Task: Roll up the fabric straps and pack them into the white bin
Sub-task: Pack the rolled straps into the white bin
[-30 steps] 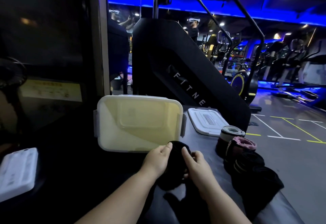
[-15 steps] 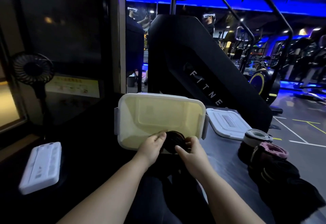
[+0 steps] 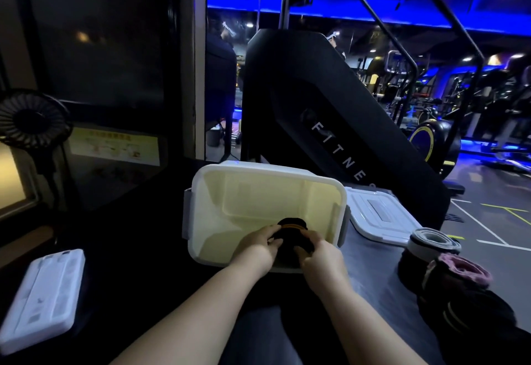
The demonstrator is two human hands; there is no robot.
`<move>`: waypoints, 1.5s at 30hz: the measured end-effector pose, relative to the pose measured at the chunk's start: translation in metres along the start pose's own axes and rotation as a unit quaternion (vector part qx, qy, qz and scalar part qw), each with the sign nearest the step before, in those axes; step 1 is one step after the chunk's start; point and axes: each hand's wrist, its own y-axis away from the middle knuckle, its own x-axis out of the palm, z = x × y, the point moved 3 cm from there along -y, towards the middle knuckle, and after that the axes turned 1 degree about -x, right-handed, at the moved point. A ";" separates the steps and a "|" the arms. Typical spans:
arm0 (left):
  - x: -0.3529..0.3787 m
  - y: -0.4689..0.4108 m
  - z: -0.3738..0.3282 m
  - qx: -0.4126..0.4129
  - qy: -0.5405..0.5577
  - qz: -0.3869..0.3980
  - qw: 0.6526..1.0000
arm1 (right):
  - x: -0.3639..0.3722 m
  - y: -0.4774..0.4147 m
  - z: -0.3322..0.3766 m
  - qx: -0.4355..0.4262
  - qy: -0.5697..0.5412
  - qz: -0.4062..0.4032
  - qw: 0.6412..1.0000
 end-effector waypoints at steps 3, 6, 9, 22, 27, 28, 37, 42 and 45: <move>0.006 -0.010 -0.004 -0.007 0.004 -0.010 1.000 | 0.000 -0.008 0.000 0.015 0.001 -0.003 1.000; 0.011 -0.018 -0.009 -0.009 0.003 -0.020 1.000 | 0.000 -0.017 -0.001 0.042 0.011 -0.010 0.999; 0.014 -0.025 -0.012 -0.005 -0.013 -0.038 0.999 | 0.002 -0.025 0.003 0.039 0.023 -0.025 0.999; 0.019 -0.035 -0.008 0.019 0.044 -0.113 0.992 | 0.010 -0.046 0.005 0.017 -0.001 -0.024 1.000; 0.022 -0.036 -0.004 0.018 0.061 -0.128 0.990 | 0.020 -0.053 -0.003 0.029 -0.010 -0.026 0.999; 0.022 -0.036 -0.004 0.018 0.064 -0.131 0.989 | 0.020 -0.054 -0.003 0.032 -0.012 -0.029 0.999; 0.022 -0.035 -0.005 0.012 0.070 -0.128 0.989 | 0.019 -0.055 -0.002 0.038 -0.016 -0.036 0.998; 0.021 -0.033 -0.008 -0.012 0.039 -0.109 0.993 | 0.015 -0.049 0.000 0.041 -0.033 -0.040 0.998; 0.019 -0.027 -0.012 -0.033 0.023 -0.103 0.994 | 0.006 -0.038 0.005 0.029 -0.055 -0.028 0.998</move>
